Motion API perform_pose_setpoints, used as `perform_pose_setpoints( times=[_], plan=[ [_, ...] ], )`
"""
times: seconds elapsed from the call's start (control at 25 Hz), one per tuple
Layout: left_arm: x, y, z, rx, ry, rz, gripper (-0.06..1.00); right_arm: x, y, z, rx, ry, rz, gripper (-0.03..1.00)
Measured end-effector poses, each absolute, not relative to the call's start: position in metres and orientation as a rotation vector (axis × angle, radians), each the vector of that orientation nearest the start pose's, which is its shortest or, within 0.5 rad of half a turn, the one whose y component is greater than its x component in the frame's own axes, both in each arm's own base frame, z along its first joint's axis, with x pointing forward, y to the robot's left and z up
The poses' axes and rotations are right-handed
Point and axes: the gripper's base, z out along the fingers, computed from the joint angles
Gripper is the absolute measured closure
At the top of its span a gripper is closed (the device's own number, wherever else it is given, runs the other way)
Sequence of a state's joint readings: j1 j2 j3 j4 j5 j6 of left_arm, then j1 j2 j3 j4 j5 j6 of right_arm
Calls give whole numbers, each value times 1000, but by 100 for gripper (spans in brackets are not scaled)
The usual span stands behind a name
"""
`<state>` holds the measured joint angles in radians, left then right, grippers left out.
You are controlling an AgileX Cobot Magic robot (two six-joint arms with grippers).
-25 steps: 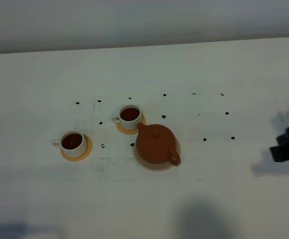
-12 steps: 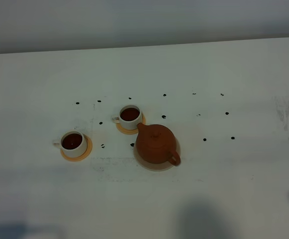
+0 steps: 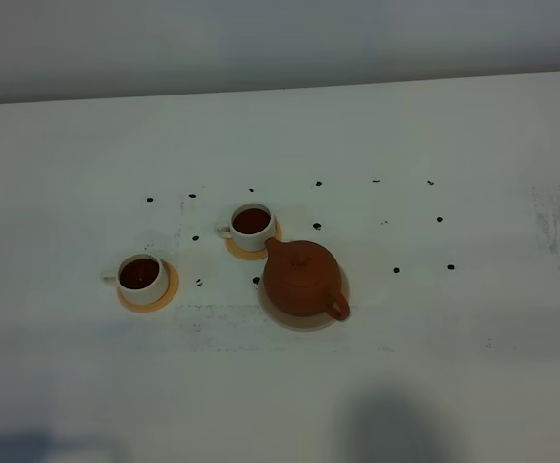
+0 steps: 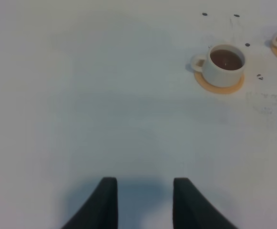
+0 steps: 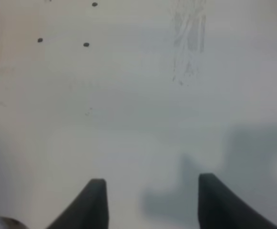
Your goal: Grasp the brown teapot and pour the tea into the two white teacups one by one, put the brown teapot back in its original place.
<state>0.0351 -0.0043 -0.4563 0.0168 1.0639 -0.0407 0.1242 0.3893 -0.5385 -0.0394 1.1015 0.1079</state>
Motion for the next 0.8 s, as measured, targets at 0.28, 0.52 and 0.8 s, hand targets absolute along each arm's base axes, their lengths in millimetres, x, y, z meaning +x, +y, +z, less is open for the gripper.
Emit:
perform_pose_setpoints(
  times=[0.28, 0.52, 0.8],
  plan=[
    [-1, 1, 265, -80, 2085, 16, 64, 42, 2, 276, -53, 2392, 51, 55],
    [-1, 1, 265, -80, 2085, 16, 64, 39, 10, 276, -228, 2384, 106, 58],
    [-1, 1, 265, -80, 2085, 16, 64, 39, 11, 276, -255, 2380, 106, 65]
  ],
)
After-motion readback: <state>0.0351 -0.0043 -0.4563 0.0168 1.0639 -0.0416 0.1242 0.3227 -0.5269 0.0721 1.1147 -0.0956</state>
